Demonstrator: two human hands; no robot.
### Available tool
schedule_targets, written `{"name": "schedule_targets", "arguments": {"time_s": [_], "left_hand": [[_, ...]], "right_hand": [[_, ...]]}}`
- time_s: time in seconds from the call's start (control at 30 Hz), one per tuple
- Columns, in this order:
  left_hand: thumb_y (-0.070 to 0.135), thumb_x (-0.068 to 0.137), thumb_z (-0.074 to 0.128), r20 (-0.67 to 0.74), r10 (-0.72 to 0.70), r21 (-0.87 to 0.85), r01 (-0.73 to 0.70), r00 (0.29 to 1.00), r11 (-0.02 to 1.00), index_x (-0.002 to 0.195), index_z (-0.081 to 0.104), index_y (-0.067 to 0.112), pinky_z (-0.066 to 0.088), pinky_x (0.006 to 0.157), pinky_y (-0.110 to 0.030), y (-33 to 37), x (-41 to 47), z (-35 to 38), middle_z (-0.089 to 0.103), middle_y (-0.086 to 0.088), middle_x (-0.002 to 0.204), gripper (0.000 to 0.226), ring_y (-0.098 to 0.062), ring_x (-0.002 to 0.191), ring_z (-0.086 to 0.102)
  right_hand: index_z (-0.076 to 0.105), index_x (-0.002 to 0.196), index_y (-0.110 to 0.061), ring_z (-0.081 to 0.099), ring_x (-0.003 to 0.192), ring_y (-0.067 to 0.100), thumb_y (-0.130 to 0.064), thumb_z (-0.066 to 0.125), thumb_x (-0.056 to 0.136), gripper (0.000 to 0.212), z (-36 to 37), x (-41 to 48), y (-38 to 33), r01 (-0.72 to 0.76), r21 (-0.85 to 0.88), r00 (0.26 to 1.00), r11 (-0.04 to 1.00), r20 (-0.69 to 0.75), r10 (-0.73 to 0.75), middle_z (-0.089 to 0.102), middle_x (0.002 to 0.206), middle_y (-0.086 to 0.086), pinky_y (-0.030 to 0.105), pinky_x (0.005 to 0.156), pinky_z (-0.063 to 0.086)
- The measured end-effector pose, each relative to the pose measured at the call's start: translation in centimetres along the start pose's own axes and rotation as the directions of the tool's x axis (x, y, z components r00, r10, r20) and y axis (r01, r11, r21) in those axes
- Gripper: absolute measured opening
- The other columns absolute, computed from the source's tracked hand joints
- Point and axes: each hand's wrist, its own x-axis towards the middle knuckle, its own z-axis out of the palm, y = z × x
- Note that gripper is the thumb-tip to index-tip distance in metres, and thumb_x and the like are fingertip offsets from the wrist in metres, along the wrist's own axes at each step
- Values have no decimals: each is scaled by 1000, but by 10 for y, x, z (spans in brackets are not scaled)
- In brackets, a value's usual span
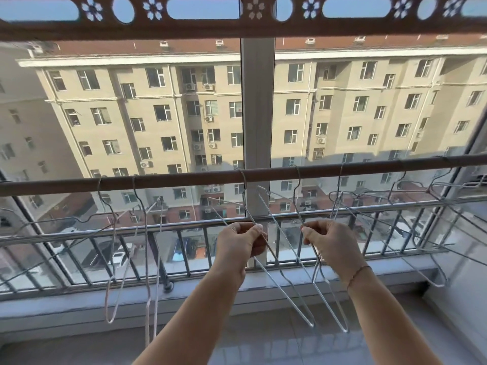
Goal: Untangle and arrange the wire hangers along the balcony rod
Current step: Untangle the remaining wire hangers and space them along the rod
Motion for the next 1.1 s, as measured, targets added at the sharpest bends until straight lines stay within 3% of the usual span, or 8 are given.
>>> {"name": "schedule_targets", "arguments": {"time_s": [0.1, 0.3, 0.47, 0.6, 0.73, 0.9, 1.0, 1.1], "left_hand": [[3, 87, 61, -9, 9, -7, -10, 1000, 1000, 87, 63, 4, 56, 55, -24, 0, -5, -1, 68, -13, 72, 2, -17, 56, 64], [3, 86, 62, -19, 27, -17, -28, 999, 999, 85, 64, 5, 56, 54, -22, 0, -14, -8, 67, -10, 68, 3, -18, 59, 63], [5, 86, 62, -45, 44, -26, -45, 998, 999, 85, 64, 5, 55, 55, -20, -2, -25, -20, 66, -10, 70, 2, -18, 60, 61], [6, 86, 62, -103, 80, -19, -82, 991, 996, 91, 63, 4, 56, 59, -21, -4, -36, -41, 66, -12, 75, 5, -18, 64, 61], [10, 88, 62, -157, 187, 46, -182, 970, 982, 94, 62, 4, 57, 68, -27, 4, -51, -70, 68, -10, 79, 9, -19, 70, 64], [19, 86, 63, -255, 381, 200, -338, 889, 920, 93, 65, 12, 57, 73, -30, 24, -61, -127, 71, -10, 82, 10, -18, 74, 67], [21, 87, 62, -334, 514, 300, -427, 790, 853, 93, 65, 15, 51, 61, -15, 38, -60, -169, 68, -3, 79, 9, -6, 65, 63], [20, 87, 62, -384, 559, 358, -439, 735, 824, 94, 64, 15, 48, 62, -8, 47, -52, -208, 66, 2, 82, 9, -9, 74, 62]], "right_hand": [[67, 77, -18, 55, 53, 10, -16, 61, 86, 11, 2, -2, -3, 21, 11, 1000, 1000, 6, -21, 68, 65, 0, 15, 50, 44], [69, 78, -17, 49, 40, -2, -18, 62, 85, 10, 6, -6, -6, 1, 30, 999, 1000, 41, -2, 68, 61, 0, 14, 47, 37], [67, 77, -20, 44, 47, 12, -23, 59, 87, 14, 5, -19, -11, 19, -28, 997, 999, 80, -17, 70, 60, -2, 26, 50, 41], [67, 84, -20, 49, 43, -1, -26, 56, 89, 13, 7, -37, -19, 59, -105, 993, 993, 111, -47, 71, 66, -4, 20, 50, 40], [61, 111, -15, 57, 77, 12, -31, 54, 90, 27, 9, -59, -31, 60, -330, 998, 942, 40, -50, 70, 95, -1, 26, 73, 45], [62, 107, -17, 61, 78, 18, -25, 57, 88, 22, 32, -86, -76, 195, -332, 965, 923, -101, -240, 68, 100, 1, 29, 73, 50], [66, 96, -22, 53, 66, -3, -24, 60, 87, 11, 73, -97, -112, 286, -229, 955, 930, -7, -296, 62, 77, -15, 16, 60, 42], [66, 92, -26, 59, 74, 1, -29, 60, 86, 9, 132, -98, -134, 310, -165, 948, 936, 122, -293, 65, 79, -16, 21, 73, 51]]}}
